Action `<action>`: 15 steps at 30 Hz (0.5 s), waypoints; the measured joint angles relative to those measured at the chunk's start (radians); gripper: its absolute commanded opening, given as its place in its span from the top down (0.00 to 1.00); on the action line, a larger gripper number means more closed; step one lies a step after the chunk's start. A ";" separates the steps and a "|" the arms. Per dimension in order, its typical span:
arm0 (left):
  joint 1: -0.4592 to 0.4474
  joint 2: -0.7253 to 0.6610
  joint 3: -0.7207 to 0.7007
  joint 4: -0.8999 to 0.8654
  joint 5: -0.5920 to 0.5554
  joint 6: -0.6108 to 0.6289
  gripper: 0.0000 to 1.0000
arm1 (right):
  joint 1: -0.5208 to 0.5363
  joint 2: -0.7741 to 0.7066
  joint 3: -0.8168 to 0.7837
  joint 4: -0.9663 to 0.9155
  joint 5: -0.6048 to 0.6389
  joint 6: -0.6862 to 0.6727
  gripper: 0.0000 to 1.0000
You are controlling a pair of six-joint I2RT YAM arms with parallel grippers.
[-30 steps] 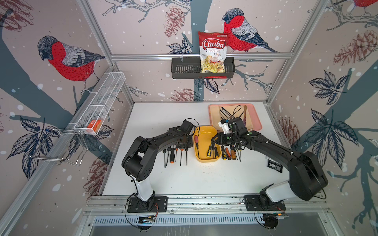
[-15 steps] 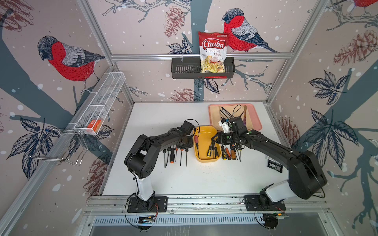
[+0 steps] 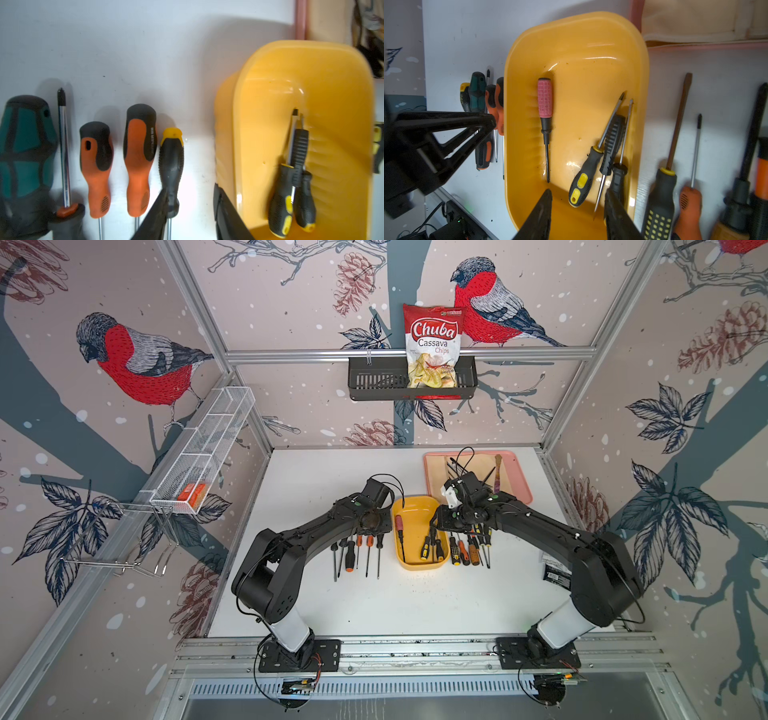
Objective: Take out the screwdriver from the storage box
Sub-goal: Place the screwdriver at the center of the board, then pick up the screwdriver from the storage box.
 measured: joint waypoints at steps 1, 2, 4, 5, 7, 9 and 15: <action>0.000 -0.020 -0.008 0.007 0.013 0.005 0.60 | 0.011 0.009 0.010 -0.012 0.007 0.001 0.58; 0.000 -0.042 -0.020 0.016 0.028 0.007 0.59 | 0.021 0.018 0.020 -0.021 0.019 0.005 0.58; 0.000 -0.093 -0.056 0.050 0.071 0.018 0.58 | 0.037 0.037 0.036 -0.038 0.043 0.019 0.58; 0.000 -0.116 -0.073 0.068 0.094 0.024 0.58 | 0.044 0.047 0.042 -0.043 0.051 0.026 0.59; 0.000 -0.150 -0.099 0.106 0.144 0.030 0.58 | 0.057 0.066 0.051 -0.057 0.067 0.031 0.59; 0.000 -0.175 -0.129 0.152 0.190 0.036 0.58 | 0.072 0.087 0.061 -0.061 0.079 0.051 0.59; 0.000 -0.206 -0.160 0.173 0.253 0.064 0.58 | 0.107 0.152 0.077 -0.064 0.098 0.077 0.60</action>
